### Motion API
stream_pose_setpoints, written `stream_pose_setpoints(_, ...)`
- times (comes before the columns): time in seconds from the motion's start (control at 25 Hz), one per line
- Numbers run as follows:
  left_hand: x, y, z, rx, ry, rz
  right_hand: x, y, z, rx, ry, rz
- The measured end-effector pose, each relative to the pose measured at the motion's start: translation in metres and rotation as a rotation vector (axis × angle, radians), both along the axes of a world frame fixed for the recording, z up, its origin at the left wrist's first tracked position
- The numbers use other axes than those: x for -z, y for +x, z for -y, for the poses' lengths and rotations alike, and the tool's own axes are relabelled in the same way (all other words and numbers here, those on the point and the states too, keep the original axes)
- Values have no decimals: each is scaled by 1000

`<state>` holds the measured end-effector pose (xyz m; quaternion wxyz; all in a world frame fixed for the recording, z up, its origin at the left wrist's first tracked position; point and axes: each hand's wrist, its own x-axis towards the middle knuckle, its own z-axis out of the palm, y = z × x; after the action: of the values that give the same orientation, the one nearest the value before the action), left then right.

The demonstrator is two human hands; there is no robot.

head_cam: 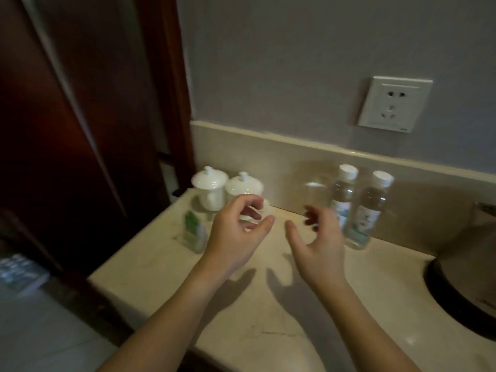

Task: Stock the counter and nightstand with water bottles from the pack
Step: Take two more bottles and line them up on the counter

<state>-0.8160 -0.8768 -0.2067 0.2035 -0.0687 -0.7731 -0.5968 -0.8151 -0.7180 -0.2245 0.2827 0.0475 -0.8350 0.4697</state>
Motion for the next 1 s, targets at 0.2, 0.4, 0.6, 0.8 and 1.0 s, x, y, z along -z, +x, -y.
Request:
stream_pose_setpoints(0.2, -47, 73, 173, -319, -51, -98, -58, 16, 188, -502, 75, -11)
stream_pose_setpoints(0.4, -56, 181, 369, -704, -70, -110, -85, 46, 377, -793, 114, -52)
stream_pose_setpoints(0.6, -56, 292, 536, -1006, -104, -100, -94, 93, 561, -1038, 43, -72)
stream_pose_setpoints(0.8, -51, 327, 634, -1106, -78, -50, -90, 103, 684, -1111, 31, -34)
stream_pose_setpoints(1.0, -26, 294, 726, -1114, -74, -12, -71, 83, 791, -1152, -31, 21)
